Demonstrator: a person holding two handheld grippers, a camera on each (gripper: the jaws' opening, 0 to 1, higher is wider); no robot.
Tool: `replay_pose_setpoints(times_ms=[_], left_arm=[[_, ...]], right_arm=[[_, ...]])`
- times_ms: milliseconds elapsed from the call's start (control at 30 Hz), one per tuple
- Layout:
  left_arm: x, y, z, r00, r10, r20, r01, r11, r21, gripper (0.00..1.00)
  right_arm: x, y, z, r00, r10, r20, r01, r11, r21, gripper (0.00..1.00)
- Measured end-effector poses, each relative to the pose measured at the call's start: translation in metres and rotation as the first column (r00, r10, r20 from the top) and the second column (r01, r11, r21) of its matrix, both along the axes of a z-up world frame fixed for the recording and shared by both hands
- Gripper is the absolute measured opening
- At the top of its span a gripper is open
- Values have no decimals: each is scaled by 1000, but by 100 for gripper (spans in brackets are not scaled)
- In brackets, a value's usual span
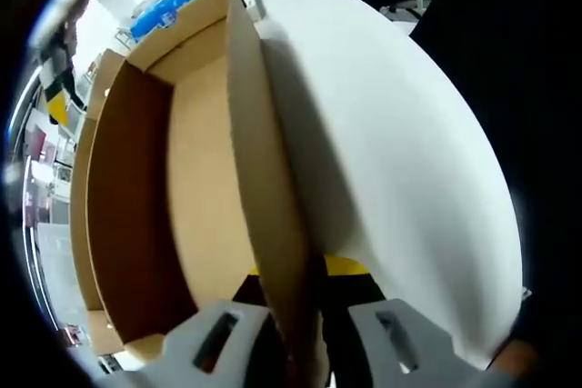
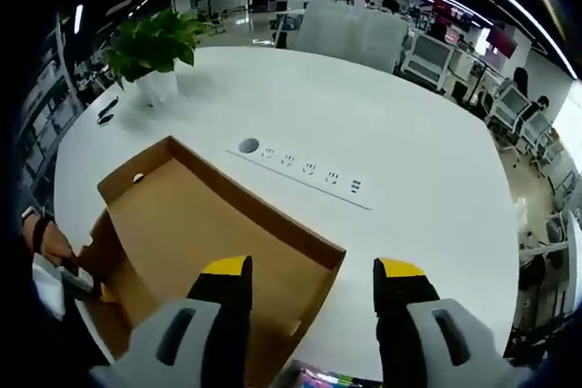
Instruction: Operate the shoe box by opening the lid, removing the specified soft item, and placing it in the target area until the item is outside and the box remains undamaged.
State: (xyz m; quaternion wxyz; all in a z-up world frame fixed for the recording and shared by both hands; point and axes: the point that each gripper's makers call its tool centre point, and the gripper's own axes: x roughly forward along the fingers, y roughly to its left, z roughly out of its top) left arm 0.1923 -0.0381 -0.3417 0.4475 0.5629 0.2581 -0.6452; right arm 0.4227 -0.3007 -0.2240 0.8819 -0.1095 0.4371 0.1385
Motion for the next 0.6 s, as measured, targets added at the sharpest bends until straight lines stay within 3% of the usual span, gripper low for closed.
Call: replay_pose_setpoints(times_ms=[67,233,500,600], left_arm=[[0,0,0,1000,7,-1,-7,1000,-3,8],[0,0,0,1000,1,7,-1,1000,1,8],[0,0,0,1000,4,6,-4,1000,1,8],[0,0,0,1000,4,6,-4,1000,0,8]], right_arm=[[-2,3,-8,999,-4,-35,4,1000,2,53],[-4,15,-9,999,29,-33,-29,999,20,53],[-2,10,-11,999,15,-49,-16,1000,-21,55],[-5,1,-20,996,-19,-86,16,999,-31,55]])
